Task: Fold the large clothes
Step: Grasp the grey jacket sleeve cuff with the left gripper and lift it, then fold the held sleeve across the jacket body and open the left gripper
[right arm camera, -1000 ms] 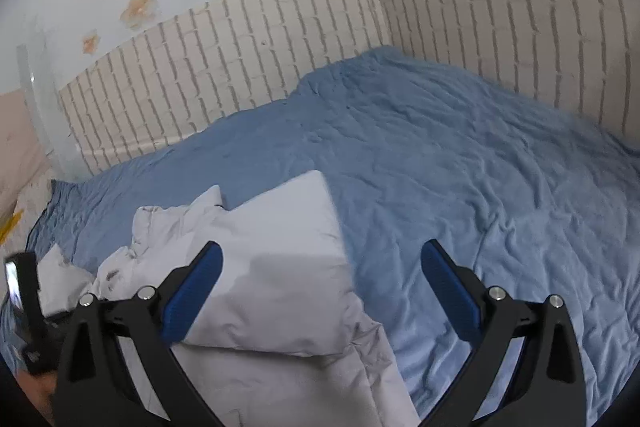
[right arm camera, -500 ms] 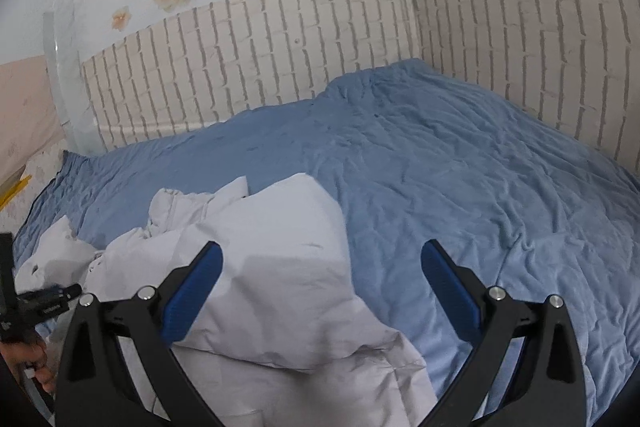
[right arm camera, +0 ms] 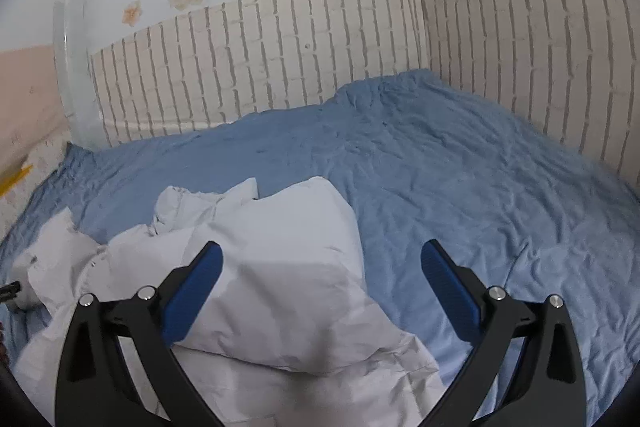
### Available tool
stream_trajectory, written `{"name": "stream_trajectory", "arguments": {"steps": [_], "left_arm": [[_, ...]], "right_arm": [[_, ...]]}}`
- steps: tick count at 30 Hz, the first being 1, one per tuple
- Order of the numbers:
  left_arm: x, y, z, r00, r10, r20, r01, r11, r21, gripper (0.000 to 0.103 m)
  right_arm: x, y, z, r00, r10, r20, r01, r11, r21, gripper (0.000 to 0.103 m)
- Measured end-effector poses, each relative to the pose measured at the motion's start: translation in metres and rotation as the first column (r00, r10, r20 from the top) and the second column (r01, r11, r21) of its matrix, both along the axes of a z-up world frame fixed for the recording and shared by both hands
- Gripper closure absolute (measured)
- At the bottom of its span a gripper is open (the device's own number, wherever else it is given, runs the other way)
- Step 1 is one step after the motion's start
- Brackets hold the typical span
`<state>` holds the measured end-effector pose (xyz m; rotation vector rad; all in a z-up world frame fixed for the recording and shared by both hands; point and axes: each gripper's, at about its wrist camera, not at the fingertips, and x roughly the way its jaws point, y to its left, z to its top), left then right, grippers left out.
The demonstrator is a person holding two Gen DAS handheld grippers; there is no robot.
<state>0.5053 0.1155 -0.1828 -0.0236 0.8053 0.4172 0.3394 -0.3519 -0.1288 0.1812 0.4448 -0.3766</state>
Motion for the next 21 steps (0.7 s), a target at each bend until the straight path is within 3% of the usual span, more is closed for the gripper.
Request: {"name": "stream_trajectory", "arguments": {"steps": [4,8,9,10,12,15,20,21], "left_arm": [[0.001,0.046,-0.024,0.998,0.056,-0.043,-0.06,0.993,-0.102,0.003],[0.014,0.061,-0.039,0.998,0.033,-0.047,-0.041,0.986,-0.16,0.003],[0.018,0.062,-0.041,0.999,0.023,-0.044,-0.03,0.984,-0.173,0.006],[0.021,0.062,-0.042,0.999,0.007,-0.041,-0.015,0.981,-0.192,0.021],[0.03,0.061,-0.049,0.997,-0.033,-0.065,0.016,0.97,-0.241,0.038],[0.036,0.053,-0.047,0.995,-0.036,-0.09,0.017,0.98,-0.199,0.048],[0.024,0.069,-0.016,0.998,-0.021,-0.056,0.007,0.971,-0.237,0.063],[0.021,0.073,-0.008,0.999,-0.019,-0.048,0.007,0.97,-0.241,0.07]], "right_arm": [[0.004,0.002,-0.004,1.0,0.011,-0.012,-0.011,1.0,0.015,0.004],[0.008,0.004,-0.008,0.999,0.023,-0.031,-0.022,1.0,0.012,0.004],[0.008,0.004,-0.009,0.999,0.022,-0.035,-0.021,1.0,0.01,0.004],[0.009,0.003,-0.01,0.999,0.02,-0.04,-0.02,1.0,0.011,0.004],[0.009,0.003,-0.01,0.999,0.017,-0.041,-0.017,1.0,0.009,0.004],[0.01,-0.001,-0.011,0.999,-0.005,-0.04,0.006,1.0,0.014,0.004],[0.007,-0.006,-0.011,1.0,-0.008,-0.024,0.009,0.999,0.051,0.004],[0.007,-0.005,-0.01,1.0,-0.007,-0.023,0.008,0.999,0.046,0.004]]}}
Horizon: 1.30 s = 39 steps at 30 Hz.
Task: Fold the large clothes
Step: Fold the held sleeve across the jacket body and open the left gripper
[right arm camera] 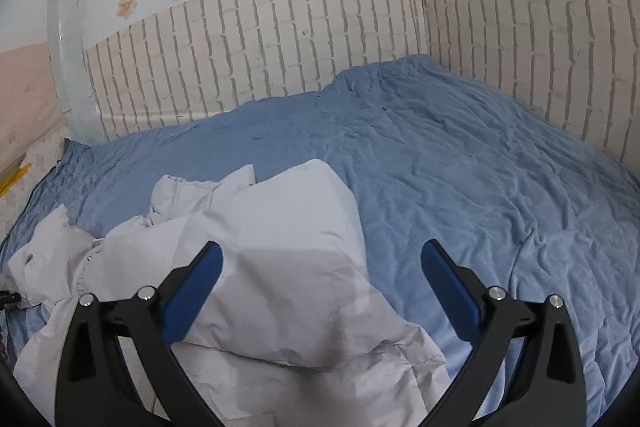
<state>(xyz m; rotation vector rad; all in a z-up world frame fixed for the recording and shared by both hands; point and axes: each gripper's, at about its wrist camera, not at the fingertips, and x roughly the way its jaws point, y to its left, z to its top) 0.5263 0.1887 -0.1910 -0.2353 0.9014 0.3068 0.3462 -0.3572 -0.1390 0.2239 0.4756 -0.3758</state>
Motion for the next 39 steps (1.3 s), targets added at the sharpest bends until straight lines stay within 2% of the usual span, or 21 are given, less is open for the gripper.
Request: {"name": "stream_trajectory", "arguments": {"steps": [1,4,7,9,13,16,19,22,25,26,29,30,31,33,34,37,39], "left_arm": [[-0.002,0.004,0.009,1.0,0.004,0.007,-0.004,1.0,0.003,0.078],[-0.008,0.008,0.041,0.999,0.024,0.028,-0.025,0.998,0.05,0.08],[-0.017,0.011,0.086,0.993,0.058,0.099,-0.077,0.978,0.194,0.083],[-0.023,0.013,0.119,0.986,0.061,0.156,-0.097,0.968,0.23,0.083],[-0.022,-0.016,0.171,0.977,-0.01,0.214,-0.047,0.965,0.257,0.086],[-0.02,-0.065,0.204,0.958,-0.109,0.266,0.034,0.962,0.272,0.086],[-0.022,-0.147,0.228,0.915,-0.256,0.313,0.163,0.942,0.294,0.086],[-0.029,-0.215,0.234,0.868,-0.378,0.321,0.285,0.91,0.3,0.087],[-0.031,-0.298,0.224,0.803,-0.519,0.292,0.423,0.842,0.335,0.086],[-0.029,-0.328,0.216,0.777,-0.569,0.269,0.474,0.81,0.345,0.086],[-0.019,-0.394,0.198,0.723,-0.645,0.246,0.58,0.761,0.29,0.082],[-0.024,-0.418,0.193,0.703,-0.665,0.253,0.607,0.746,0.273,0.069],[-0.035,-0.431,0.189,0.687,-0.677,0.262,0.621,0.735,0.271,0.042],[-0.047,-0.453,0.186,0.657,-0.691,0.301,0.626,0.723,0.291,0.011],[-0.06,-0.459,0.186,0.642,-0.691,0.332,0.618,0.723,0.308,0.003],[-0.102,-0.467,0.196,0.566,-0.711,0.416,0.6,0.702,0.383,0.003],[-0.121,-0.456,0.2,0.559,-0.702,0.442,0.57,0.712,0.41,0.003]], "right_arm": [[-0.001,0.001,0.001,1.0,0.002,0.003,-0.001,1.0,-0.005,0.004],[-0.005,-0.003,0.004,1.0,0.0,0.019,-0.001,1.0,0.012,0.004],[-0.008,-0.011,0.006,0.999,-0.005,0.035,0.004,0.999,0.039,0.004],[-0.011,-0.017,0.007,0.999,-0.012,0.044,0.009,0.998,0.061,0.004],[-0.017,-0.027,0.009,0.998,-0.029,0.061,0.023,0.995,0.095,0.004],[-0.021,-0.036,0.01,0.996,-0.052,0.072,0.044,0.992,0.114,0.004],[-0.027,-0.049,0.009,0.994,-0.084,0.076,0.072,0.986,0.147,0.004],[-0.033,-0.059,0.009,0.991,-0.108,0.079,0.093,0.981,0.171,0.004],[-0.04,-0.07,0.011,0.987,-0.133,0.088,0.115,0.976,0.185,0.004],[-0.042,-0.073,0.011,0.986,-0.141,0.091,0.122,0.974,0.19,0.004],[-0.045,-0.081,0.008,0.983,-0.167,0.08,0.147,0.967,0.209,0.004],[-0.045,-0.083,0.006,0.982,-0.175,0.075,0.155,0.963,0.218,0.004],[-0.045,-0.085,0.005,0.981,-0.18,0.072,0.159,0.96,0.231,0.004],[-0.044,-0.087,0.004,0.982,-0.176,0.07,0.155,0.96,0.231,0.004],[-0.043,-0.085,0.005,0.983,-0.172,0.068,0.153,0.963,0.221,0.004],[-0.039,-0.077,0.008,0.988,-0.137,0.069,0.122,0.974,0.189,0.004],[-0.036,-0.068,0.01,0.992,-0.109,0.07,0.096,0.981,0.168,0.004]]}}
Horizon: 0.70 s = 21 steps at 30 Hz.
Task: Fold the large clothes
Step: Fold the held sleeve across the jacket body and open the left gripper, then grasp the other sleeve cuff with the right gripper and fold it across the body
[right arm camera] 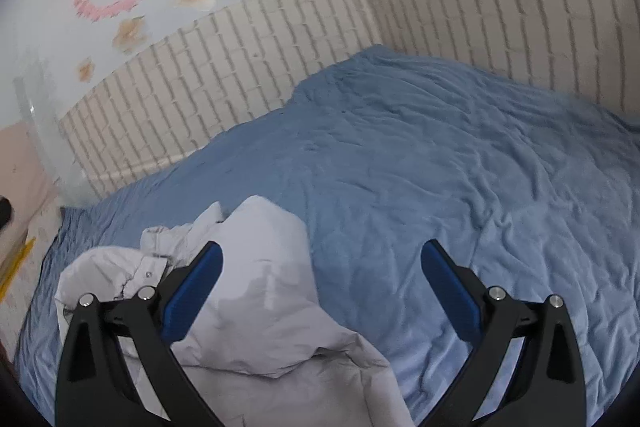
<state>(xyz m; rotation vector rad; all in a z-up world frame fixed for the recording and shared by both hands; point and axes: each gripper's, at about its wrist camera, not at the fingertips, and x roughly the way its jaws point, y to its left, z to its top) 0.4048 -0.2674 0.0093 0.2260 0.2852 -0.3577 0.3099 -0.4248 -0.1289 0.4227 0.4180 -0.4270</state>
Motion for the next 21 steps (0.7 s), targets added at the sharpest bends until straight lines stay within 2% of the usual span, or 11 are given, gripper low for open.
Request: {"name": "stream_trajectory", "arguments": {"steps": [3,5,7,8,9,11,13,14,17,19,21], "left_arm": [[0.0,0.031,-0.007,0.997,0.069,-0.021,-0.07,0.996,-0.06,0.003],[0.004,0.074,-0.013,0.985,0.16,-0.059,-0.166,0.98,-0.112,0.003],[0.001,0.108,-0.025,0.954,0.295,-0.048,-0.299,0.946,-0.127,0.003],[0.0,0.121,-0.035,0.926,0.376,-0.041,-0.378,0.915,-0.138,0.003],[0.0,0.13,-0.045,0.915,0.4,-0.057,-0.404,0.902,-0.153,0.003],[0.0,0.145,-0.068,0.916,0.391,-0.095,-0.402,0.9,-0.168,0.003],[0.009,0.149,-0.081,0.913,0.393,-0.112,-0.403,0.911,-0.086,0.003],[0.011,0.151,-0.083,0.911,0.403,-0.09,-0.409,0.911,-0.054,0.003],[0.006,0.167,-0.078,0.916,0.401,0.004,-0.401,0.915,-0.037,0.003],[0.009,0.177,-0.082,0.909,0.417,-0.001,-0.417,0.909,-0.026,0.003],[0.012,0.201,-0.081,0.909,0.413,-0.052,-0.416,0.907,-0.059,0.003]], "right_arm": [[0.008,0.012,0.0,0.999,0.04,-0.008,-0.04,0.999,-0.015,0.004],[0.013,0.02,-0.001,0.998,0.062,-0.013,-0.062,0.998,-0.005,0.004],[0.021,0.031,-0.004,0.996,0.081,-0.024,-0.081,0.997,0.005,0.004],[0.025,0.037,-0.005,0.995,0.094,-0.035,-0.094,0.996,-0.006,0.004],[0.028,0.043,-0.005,0.993,0.106,-0.045,-0.107,0.994,-0.022,0.004],[0.035,0.062,-0.006,0.989,0.131,-0.07,-0.137,0.987,-0.089,0.004],[0.04,0.078,-0.011,0.983,0.168,-0.075,-0.176,0.979,-0.101,0.004],[0.042,0.087,-0.016,0.976,0.207,-0.072,-0.212,0.974,-0.085,0.004],[0.057,0.114,-0.029,0.959,0.256,-0.12,-0.266,0.961,-0.075,0.005],[0.063,0.132,-0.021,0.952,0.292,-0.09,-0.299,0.951,-0.079,0.006],[0.071,0.147,-0.013,0.948,0.305,-0.084,-0.313,0.944,-0.1,0.006]]}}
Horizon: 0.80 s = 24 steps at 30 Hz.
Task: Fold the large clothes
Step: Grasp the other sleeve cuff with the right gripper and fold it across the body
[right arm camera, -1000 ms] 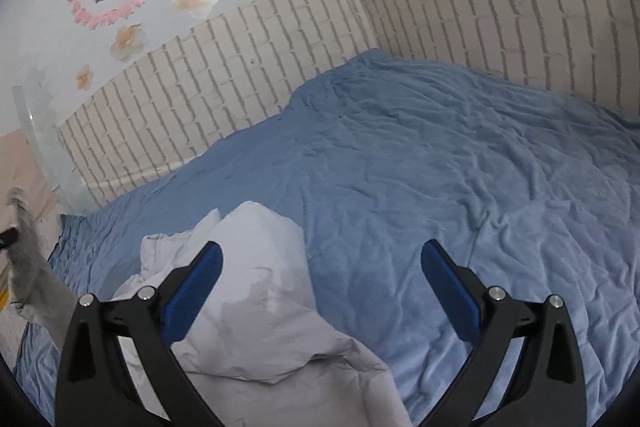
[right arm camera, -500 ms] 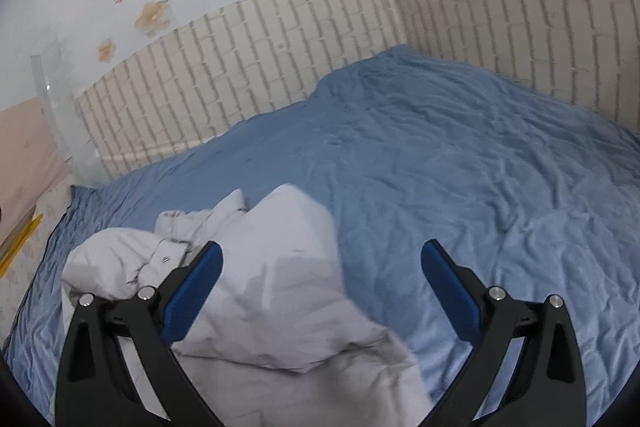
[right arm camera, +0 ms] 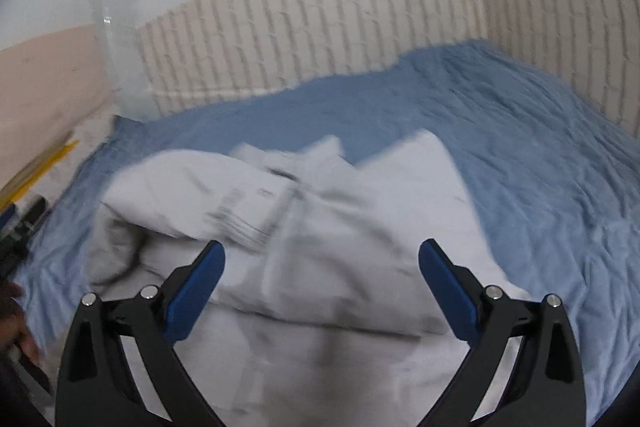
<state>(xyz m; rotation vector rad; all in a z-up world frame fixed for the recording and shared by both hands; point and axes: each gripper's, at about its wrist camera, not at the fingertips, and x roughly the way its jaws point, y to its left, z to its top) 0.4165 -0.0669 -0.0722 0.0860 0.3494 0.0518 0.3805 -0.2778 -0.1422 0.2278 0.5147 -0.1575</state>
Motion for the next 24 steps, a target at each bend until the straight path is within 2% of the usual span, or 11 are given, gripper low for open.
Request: {"name": "stream_trajectory", "arguments": {"steps": [2,5,8,11,12,13,15,16,20,21,24], "left_arm": [[0.008,0.014,-0.006,1.0,0.013,-0.01,-0.014,0.999,-0.046,0.003],[0.012,0.044,-0.008,0.999,0.053,-0.011,-0.054,0.993,-0.109,0.003],[0.016,0.074,-0.013,0.997,0.074,-0.038,-0.081,0.963,-0.258,0.003],[0.025,0.087,-0.023,0.992,0.094,-0.08,-0.114,0.949,-0.293,0.003],[0.026,0.086,-0.024,0.992,0.097,-0.081,-0.117,0.947,-0.3,0.003],[0.026,0.088,-0.025,0.993,0.095,-0.075,-0.114,0.942,-0.316,0.003],[0.026,0.086,-0.028,0.995,0.073,-0.067,-0.092,0.934,-0.345,0.003],[0.027,0.085,-0.031,0.995,0.069,-0.067,-0.088,0.935,-0.344,0.003],[0.031,0.068,-0.032,0.996,0.057,-0.071,-0.076,0.95,-0.302,0.003],[0.033,0.064,-0.032,0.996,0.054,-0.072,-0.072,0.954,-0.292,0.003],[0.03,0.047,-0.031,0.997,0.037,-0.071,-0.054,0.966,-0.253,0.003]], "right_arm": [[0.016,0.008,0.002,0.999,0.023,-0.021,-0.023,0.999,0.038,0.006],[0.047,0.014,-0.005,0.997,-0.011,-0.074,0.016,0.998,0.063,0.006],[0.082,0.019,-0.018,0.994,-0.011,-0.107,0.022,0.995,0.101,0.006],[0.109,0.024,-0.032,0.988,0.018,-0.153,0.003,0.991,0.135,0.006],[0.119,0.027,-0.039,0.983,0.047,-0.178,-0.019,0.988,0.155,0.01],[0.124,0.028,-0.045,0.979,0.075,-0.19,-0.039,0.982,0.186,0.028],[0.13,0.03,-0.053,0.972,0.124,-0.198,-0.072,0.965,0.252,0.05],[0.128,0.029,-0.055,0.973,0.138,-0.186,-0.084,0.958,0.273,0.055],[0.098,0.022,-0.038,0.992,0.089,-0.092,-0.066,0.971,0.229,0.064],[0.088,0.018,-0.031,0.996,0.068,-0.063,-0.053,0.975,0.214,0.074],[0.039,-0.011,0.0,0.998,-0.041,0.037,0.035,0.987,0.16,0.076]]}}
